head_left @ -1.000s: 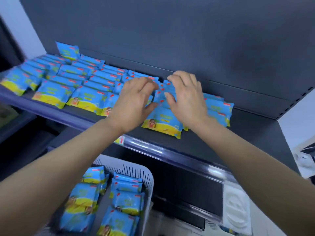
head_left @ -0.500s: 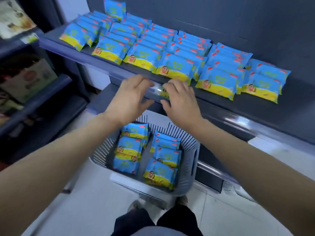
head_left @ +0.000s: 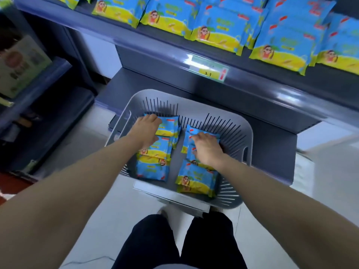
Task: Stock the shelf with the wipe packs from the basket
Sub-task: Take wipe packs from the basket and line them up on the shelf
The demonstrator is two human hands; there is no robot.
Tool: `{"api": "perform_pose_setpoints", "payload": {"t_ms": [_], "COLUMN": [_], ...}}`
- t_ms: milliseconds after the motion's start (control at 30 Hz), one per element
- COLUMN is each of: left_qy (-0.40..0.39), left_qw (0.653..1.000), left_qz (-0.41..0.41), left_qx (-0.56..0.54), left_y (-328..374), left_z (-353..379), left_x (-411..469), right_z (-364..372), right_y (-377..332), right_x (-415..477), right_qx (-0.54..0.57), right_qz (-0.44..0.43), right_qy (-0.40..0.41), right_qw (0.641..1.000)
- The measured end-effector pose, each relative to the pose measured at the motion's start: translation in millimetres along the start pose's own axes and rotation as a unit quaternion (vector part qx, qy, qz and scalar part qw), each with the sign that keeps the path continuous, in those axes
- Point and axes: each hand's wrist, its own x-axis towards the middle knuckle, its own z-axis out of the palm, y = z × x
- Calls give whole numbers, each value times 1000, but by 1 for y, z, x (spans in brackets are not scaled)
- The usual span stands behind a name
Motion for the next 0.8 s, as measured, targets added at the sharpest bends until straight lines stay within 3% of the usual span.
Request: {"api": "perform_pose_setpoints", "payload": {"t_ms": [400, 800], "left_qy": [-3, 11], "left_qw": [996, 998], "left_qz": [-5, 54], "left_qx": [90, 29], "left_y": [-14, -7], "left_z": [23, 3], "left_x": [45, 28], "right_z": [38, 37], "right_y": [18, 15], "right_x": [18, 13], "right_qx": [-4, -30], "right_qz": [152, 118], "right_qy": [-93, -44], "right_qw": [984, 992]}}
